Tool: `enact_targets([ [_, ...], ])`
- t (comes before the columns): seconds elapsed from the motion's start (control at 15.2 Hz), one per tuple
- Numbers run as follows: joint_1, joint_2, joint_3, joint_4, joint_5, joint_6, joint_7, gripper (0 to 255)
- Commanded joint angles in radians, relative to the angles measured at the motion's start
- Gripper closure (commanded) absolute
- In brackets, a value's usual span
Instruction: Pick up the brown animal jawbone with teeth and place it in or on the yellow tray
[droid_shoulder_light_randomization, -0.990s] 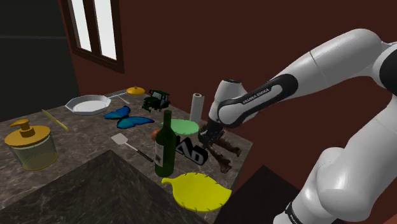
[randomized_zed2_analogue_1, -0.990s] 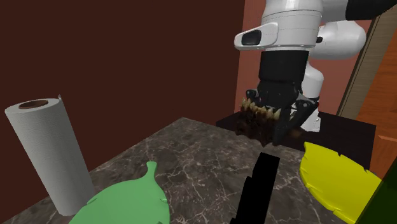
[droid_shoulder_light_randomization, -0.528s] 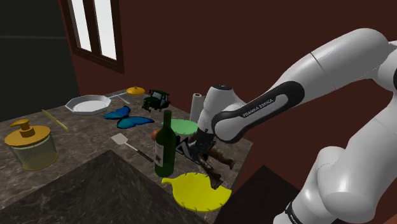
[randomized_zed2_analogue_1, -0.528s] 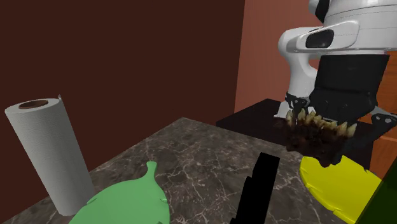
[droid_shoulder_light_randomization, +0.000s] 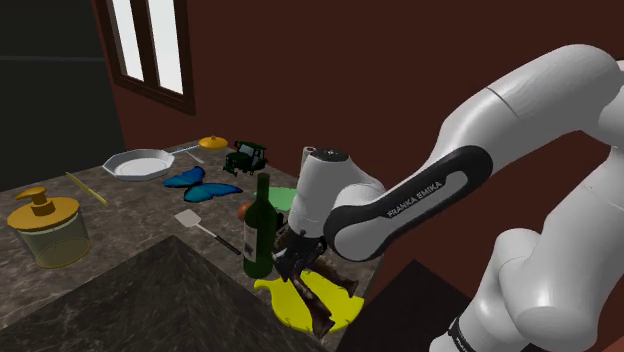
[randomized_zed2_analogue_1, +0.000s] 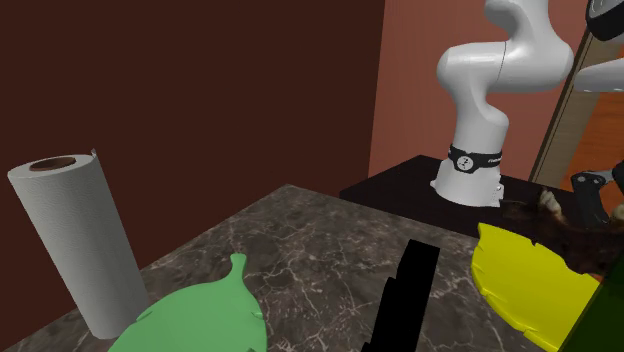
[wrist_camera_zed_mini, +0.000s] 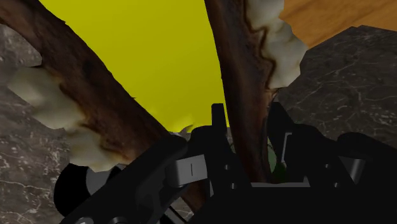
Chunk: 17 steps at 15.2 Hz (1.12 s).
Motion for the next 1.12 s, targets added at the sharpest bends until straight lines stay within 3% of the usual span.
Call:
enact_targets([
  [0.0,0.010,0.014,0.018,0.009,-0.008,0.006,0.038,255],
  [0.73,0.003,0.163,0.019,-0.014,-0.079,0.175,0.088,255],
  [1.06,0.003,0.163,0.018,-0.014,-0.079,0.175,0.088,255],
])
